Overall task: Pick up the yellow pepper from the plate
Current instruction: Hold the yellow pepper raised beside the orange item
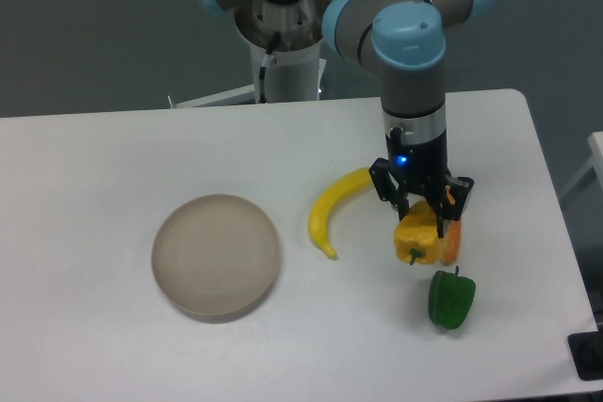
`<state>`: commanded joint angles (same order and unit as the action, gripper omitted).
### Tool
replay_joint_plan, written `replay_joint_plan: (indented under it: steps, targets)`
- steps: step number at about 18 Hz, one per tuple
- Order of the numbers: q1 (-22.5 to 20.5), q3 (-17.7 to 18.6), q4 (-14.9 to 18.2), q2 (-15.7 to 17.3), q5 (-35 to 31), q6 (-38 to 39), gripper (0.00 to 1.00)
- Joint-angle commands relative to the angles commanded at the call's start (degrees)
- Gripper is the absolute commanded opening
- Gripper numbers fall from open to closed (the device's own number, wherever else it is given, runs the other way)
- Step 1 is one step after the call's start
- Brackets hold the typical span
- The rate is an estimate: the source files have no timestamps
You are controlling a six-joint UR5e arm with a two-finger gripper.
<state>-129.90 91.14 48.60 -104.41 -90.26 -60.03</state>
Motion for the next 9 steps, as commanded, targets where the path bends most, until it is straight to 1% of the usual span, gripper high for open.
replay_joint_plan:
  steps: [9]
  targets:
    - [0.00, -0.79, -0.09, -0.53, -0.44, 0.00, 0.51]
